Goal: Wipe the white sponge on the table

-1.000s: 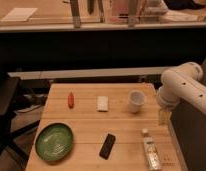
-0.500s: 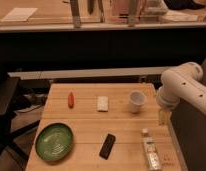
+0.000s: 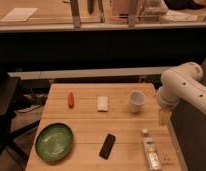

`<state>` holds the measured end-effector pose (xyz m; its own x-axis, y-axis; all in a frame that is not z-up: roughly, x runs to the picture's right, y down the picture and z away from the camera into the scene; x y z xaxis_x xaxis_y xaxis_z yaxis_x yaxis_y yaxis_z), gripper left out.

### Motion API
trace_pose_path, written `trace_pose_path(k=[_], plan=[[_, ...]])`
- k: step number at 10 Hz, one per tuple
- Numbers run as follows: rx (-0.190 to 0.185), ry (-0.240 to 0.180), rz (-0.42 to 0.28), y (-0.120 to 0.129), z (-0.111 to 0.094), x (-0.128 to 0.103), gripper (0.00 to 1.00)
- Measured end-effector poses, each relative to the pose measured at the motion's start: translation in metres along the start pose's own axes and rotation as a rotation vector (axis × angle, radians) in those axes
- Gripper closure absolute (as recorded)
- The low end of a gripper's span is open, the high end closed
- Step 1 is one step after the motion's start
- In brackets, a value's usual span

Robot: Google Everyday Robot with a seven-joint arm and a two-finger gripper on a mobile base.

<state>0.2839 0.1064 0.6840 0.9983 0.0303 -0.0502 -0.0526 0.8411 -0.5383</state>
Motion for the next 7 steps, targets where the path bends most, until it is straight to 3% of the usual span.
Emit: trace_pose_path(k=[3,7], plan=[[0.011,0.01,-0.032,-0.007,0.001,-0.008,0.2],[0.039,0.027,-0.142,-0.03,0.004,-0.057,0.2]])
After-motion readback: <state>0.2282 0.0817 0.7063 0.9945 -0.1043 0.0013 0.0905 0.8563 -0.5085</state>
